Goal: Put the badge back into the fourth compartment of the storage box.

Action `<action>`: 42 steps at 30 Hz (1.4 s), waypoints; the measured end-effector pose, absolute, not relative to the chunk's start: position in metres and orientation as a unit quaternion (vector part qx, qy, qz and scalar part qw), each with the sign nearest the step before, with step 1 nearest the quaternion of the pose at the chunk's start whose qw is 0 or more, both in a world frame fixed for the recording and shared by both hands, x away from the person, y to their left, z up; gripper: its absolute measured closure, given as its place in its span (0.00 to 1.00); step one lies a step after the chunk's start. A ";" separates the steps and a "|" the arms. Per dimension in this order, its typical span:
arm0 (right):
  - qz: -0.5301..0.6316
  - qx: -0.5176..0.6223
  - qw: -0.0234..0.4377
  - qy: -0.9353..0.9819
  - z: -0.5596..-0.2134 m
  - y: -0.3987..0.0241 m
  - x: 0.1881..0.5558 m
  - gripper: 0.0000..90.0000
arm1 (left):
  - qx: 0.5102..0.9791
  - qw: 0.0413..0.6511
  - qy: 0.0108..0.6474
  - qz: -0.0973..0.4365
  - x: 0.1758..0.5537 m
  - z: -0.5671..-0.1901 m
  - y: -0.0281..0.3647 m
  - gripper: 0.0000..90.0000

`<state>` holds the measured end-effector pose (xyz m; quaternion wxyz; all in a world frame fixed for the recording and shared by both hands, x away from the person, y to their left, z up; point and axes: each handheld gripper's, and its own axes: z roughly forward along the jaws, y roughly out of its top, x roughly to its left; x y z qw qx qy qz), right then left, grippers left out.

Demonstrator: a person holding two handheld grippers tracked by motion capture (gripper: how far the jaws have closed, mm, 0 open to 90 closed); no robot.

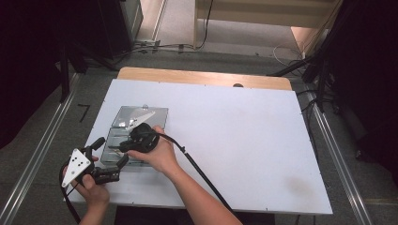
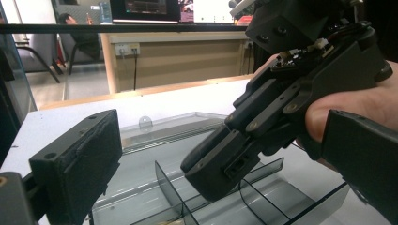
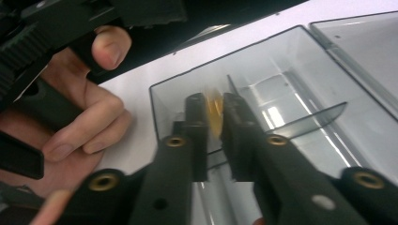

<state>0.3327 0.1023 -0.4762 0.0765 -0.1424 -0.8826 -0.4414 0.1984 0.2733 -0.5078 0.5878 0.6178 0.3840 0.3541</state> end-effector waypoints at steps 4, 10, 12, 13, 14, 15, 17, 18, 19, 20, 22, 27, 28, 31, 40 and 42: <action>-0.445 -0.139 0.053 -0.883 -0.473 0.097 0.332 0.75 | 0.619 0.587 0.383 0.354 0.199 -0.508 0.273 0.00; -0.452 -0.156 0.023 -0.878 -0.470 0.080 0.336 0.69 | 0.620 0.587 0.382 0.353 0.199 -0.508 0.273 0.00; -0.456 -0.169 0.017 -0.874 -0.469 0.072 0.337 0.69 | 0.622 0.586 0.382 0.353 0.199 -0.508 0.273 0.00; -0.458 -0.172 0.014 -0.872 -0.468 0.068 0.338 0.69 | 0.622 0.586 0.382 0.353 0.199 -0.508 0.272 0.00; -0.460 -0.176 0.012 -0.870 -0.468 0.064 0.339 0.69 | 0.622 0.586 0.382 0.353 0.199 -0.508 0.272 0.00; -0.461 -0.178 0.007 -0.869 -0.467 0.061 0.340 0.69 | 0.623 0.584 0.382 0.353 0.199 -0.508 0.273 0.00; -0.465 -0.182 0.002 -0.866 -0.466 0.054 0.341 0.69 | 0.623 0.585 0.382 0.352 0.199 -0.508 0.272 0.00; -0.466 -0.184 0.000 -0.866 -0.465 0.051 0.341 0.69 | 0.623 0.584 0.382 0.353 0.199 -0.508 0.272 0.00; -0.467 -0.184 -0.003 -0.865 -0.464 0.048 0.341 0.69 | 0.623 0.584 0.382 0.353 0.199 -0.508 0.272 0.00; -0.468 -0.187 -0.005 -0.864 -0.464 0.045 0.341 0.69 | 0.623 0.584 0.382 0.353 0.200 -0.508 0.271 0.00; -0.470 -0.187 -0.011 -0.862 -0.463 0.039 0.341 0.69 | 0.624 0.583 0.382 0.353 0.200 -0.508 0.271 0.00; -0.474 -0.192 -0.022 -0.859 -0.460 0.027 0.340 0.69 | 0.625 0.582 0.383 0.353 0.200 -0.508 0.271 0.00; -0.476 -0.193 -0.023 -0.858 -0.460 0.024 0.340 0.69 | 0.625 0.581 0.383 0.353 0.200 -0.508 0.271 0.00; -0.477 -0.194 -0.030 -0.857 -0.459 0.017 0.340 0.69 | 0.626 0.580 0.384 0.352 0.200 -0.508 0.271 0.00; -0.481 -0.205 -0.044 -0.851 -0.456 -0.006 0.339 0.67 | 0.627 0.578 0.384 0.353 0.200 -0.508 0.270 0.00; -0.483 -0.207 -0.047 -0.850 -0.455 -0.012 0.339 0.66 | 0.627 0.578 0.384 0.354 0.200 -0.508 0.270 0.00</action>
